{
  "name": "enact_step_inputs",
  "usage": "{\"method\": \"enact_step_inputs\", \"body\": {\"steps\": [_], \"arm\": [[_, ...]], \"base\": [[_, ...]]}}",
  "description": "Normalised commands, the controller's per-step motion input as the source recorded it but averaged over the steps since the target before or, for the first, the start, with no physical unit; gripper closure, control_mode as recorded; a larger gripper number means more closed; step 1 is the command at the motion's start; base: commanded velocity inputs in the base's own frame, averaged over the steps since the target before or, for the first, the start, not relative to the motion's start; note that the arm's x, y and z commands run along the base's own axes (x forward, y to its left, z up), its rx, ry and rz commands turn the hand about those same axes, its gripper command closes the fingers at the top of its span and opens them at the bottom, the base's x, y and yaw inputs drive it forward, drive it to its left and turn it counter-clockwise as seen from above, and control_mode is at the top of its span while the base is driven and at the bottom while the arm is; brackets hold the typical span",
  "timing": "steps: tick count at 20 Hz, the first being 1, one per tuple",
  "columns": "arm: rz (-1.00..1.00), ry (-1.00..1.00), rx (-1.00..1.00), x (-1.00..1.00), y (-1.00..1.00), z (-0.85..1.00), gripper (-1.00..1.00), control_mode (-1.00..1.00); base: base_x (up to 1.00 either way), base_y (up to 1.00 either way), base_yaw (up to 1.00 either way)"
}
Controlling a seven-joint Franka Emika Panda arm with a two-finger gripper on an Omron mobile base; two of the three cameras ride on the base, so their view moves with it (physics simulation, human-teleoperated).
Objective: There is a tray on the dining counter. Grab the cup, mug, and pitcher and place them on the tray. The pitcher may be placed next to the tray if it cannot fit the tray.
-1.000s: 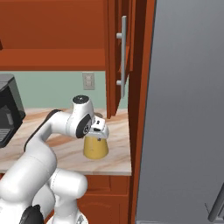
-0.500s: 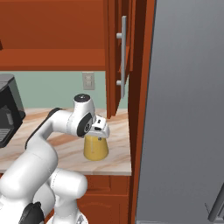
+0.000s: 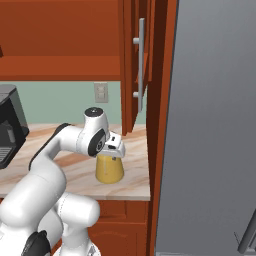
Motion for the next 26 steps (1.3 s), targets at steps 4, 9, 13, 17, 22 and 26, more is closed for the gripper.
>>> {"method": "enact_step_inputs", "body": {"steps": [4, 9, 13, 17, 22, 26], "arm": [[0.0, 0.0, 0.0, 0.07, -0.01, -0.1, -1.0, -1.0], [0.0, 0.0, 0.0, 0.05, -0.08, -0.13, -1.0, -1.0], [0.01, 0.0, 0.0, 0.0, -0.11, -0.15, -1.0, -1.0], [0.03, 0.0, 0.0, 0.0, -0.06, -0.12, -1.0, -1.0], [0.0, 0.0, 0.0, 0.0, 0.0, 0.0, -1.0, -1.0], [0.0, 0.0, 0.0, 0.0, 0.0, 0.0, -1.0, -1.0]], "base": [[0.0, 0.0, 0.0], [0.0, 0.0, 0.0], [0.0, 0.0, 0.0], [0.0, 0.0, 0.0], [0.0, 0.0, 0.0], [0.0, 0.0, 0.0]]}}
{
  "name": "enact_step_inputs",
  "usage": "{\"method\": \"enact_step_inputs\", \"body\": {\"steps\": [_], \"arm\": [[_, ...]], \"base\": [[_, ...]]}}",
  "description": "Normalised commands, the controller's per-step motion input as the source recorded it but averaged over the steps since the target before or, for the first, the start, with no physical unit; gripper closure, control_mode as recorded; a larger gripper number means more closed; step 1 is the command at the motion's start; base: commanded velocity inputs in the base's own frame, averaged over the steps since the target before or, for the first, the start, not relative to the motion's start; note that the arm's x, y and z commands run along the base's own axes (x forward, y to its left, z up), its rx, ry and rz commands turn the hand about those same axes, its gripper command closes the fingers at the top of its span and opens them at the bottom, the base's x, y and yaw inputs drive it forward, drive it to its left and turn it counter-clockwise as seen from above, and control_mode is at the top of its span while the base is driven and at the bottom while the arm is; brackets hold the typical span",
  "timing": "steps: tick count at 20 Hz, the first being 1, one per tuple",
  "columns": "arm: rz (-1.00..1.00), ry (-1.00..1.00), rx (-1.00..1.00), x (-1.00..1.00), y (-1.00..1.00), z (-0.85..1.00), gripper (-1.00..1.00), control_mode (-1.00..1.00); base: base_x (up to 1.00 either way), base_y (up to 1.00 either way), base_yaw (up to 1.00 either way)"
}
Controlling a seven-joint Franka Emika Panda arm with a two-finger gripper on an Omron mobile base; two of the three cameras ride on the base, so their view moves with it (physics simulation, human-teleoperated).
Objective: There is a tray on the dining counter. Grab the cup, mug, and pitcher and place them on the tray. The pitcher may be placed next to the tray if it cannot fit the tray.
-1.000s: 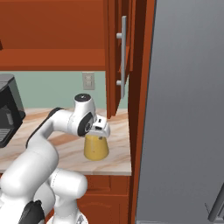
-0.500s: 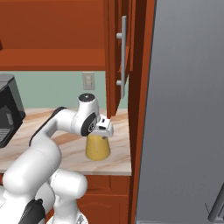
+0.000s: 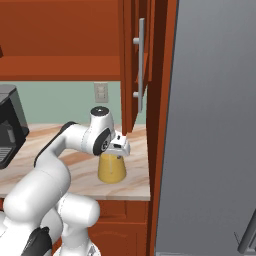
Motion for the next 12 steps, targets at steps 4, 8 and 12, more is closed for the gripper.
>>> {"method": "enact_step_inputs", "body": {"steps": [4, 8, 12], "arm": [[0.0, 0.0, 0.0, 0.0, 0.0, 0.0, -1.0, -1.0], [0.0, 0.0, 0.0, 0.0, 0.0, 0.0, -1.0, -1.0], [0.0, 0.0, 0.0, 0.0, 0.0, 0.0, -1.0, -1.0]], "base": [[0.0, 0.0, 0.0], [0.0, 0.0, 0.0], [0.0, 0.0, 0.0]]}}
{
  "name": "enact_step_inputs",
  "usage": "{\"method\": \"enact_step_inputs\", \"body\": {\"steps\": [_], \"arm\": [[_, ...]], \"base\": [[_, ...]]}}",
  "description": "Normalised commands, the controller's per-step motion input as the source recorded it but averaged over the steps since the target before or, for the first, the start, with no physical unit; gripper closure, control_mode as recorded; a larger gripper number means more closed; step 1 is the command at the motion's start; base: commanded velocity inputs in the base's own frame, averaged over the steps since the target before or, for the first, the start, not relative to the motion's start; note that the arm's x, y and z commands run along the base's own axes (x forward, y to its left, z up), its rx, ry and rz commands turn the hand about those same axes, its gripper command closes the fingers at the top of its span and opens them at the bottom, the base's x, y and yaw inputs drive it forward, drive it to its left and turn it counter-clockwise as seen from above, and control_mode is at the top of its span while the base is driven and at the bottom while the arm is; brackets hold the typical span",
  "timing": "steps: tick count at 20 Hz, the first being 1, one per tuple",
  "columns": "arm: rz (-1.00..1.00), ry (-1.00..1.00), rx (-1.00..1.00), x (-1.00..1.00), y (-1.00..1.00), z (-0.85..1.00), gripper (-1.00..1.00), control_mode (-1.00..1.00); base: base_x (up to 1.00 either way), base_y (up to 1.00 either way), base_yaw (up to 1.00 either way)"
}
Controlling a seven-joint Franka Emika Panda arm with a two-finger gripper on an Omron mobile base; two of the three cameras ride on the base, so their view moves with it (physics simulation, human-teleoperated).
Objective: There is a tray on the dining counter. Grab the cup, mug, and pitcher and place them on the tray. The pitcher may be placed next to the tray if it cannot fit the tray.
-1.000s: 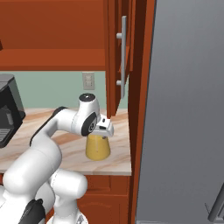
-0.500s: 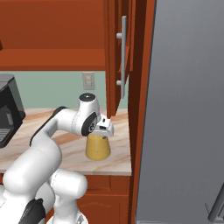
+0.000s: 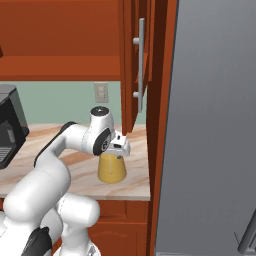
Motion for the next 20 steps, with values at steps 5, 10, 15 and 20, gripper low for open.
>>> {"method": "enact_step_inputs", "body": {"steps": [5, 10, 15, 20], "arm": [[0.0, 0.0, 0.0, 0.0, 0.0, 0.0, -1.0, -1.0], [0.0, 0.0, 0.0, 0.0, 0.0, 0.0, -1.0, -1.0], [0.0, 0.0, 0.0, 0.0, 0.0, 0.0, -1.0, -1.0], [0.01, 0.0, 0.0, 0.0, -0.01, 0.0, -1.0, -1.0]], "base": [[0.0, 0.0, 0.0], [0.0, 0.0, 0.0], [0.0, 0.0, 0.0], [0.0, 0.0, 0.0]]}}
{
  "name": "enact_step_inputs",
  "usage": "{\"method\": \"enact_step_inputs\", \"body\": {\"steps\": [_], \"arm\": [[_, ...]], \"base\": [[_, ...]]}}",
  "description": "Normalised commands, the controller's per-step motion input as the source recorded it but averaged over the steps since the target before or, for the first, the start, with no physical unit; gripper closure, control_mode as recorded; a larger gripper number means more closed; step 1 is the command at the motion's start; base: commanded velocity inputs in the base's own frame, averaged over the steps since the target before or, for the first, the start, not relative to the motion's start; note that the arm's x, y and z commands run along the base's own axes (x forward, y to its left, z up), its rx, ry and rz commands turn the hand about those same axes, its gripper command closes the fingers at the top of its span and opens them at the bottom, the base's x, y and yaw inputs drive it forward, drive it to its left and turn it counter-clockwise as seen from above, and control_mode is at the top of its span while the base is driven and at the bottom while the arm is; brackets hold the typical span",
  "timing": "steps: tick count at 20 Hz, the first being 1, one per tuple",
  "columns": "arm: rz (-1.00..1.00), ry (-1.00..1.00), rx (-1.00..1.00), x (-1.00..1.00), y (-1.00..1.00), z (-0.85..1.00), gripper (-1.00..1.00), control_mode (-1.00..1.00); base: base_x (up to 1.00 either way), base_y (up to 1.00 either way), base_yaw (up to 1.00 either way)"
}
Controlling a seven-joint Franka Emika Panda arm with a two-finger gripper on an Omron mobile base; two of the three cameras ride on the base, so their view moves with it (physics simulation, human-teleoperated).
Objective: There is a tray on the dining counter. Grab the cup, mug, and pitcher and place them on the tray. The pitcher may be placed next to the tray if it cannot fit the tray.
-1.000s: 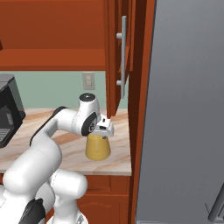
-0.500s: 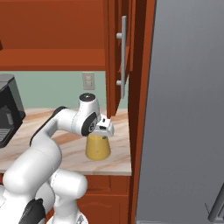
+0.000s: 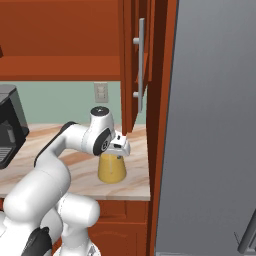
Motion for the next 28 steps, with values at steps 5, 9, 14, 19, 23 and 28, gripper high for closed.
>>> {"method": "enact_step_inputs", "body": {"steps": [5, 9, 14, 19, 23, 28], "arm": [[0.05, 0.0, 0.0, 0.0, 0.0, 0.0, -1.0, -1.0], [0.06, 0.0, 0.0, 0.0, 0.0, 0.0, -1.0, -1.0], [0.06, -0.04, 0.0, 0.0, 0.0, -0.06, -1.0, -1.0], [0.03, -0.04, 0.0, 0.0, 0.0, -0.11, -1.0, -1.0], [0.01, -0.03, 0.0, 0.0, 0.0, -0.2, -1.0, -1.0], [0.0, -0.01, 0.0, 0.0, 0.0, -0.21, -1.0, -1.0]], "base": [[0.0, 0.0, 0.0], [0.0, 0.0, 0.0], [0.0, 0.0, 0.0], [0.0, 0.0, 0.0], [0.0, 0.0, 0.0], [0.0, 0.0, 0.0]]}}
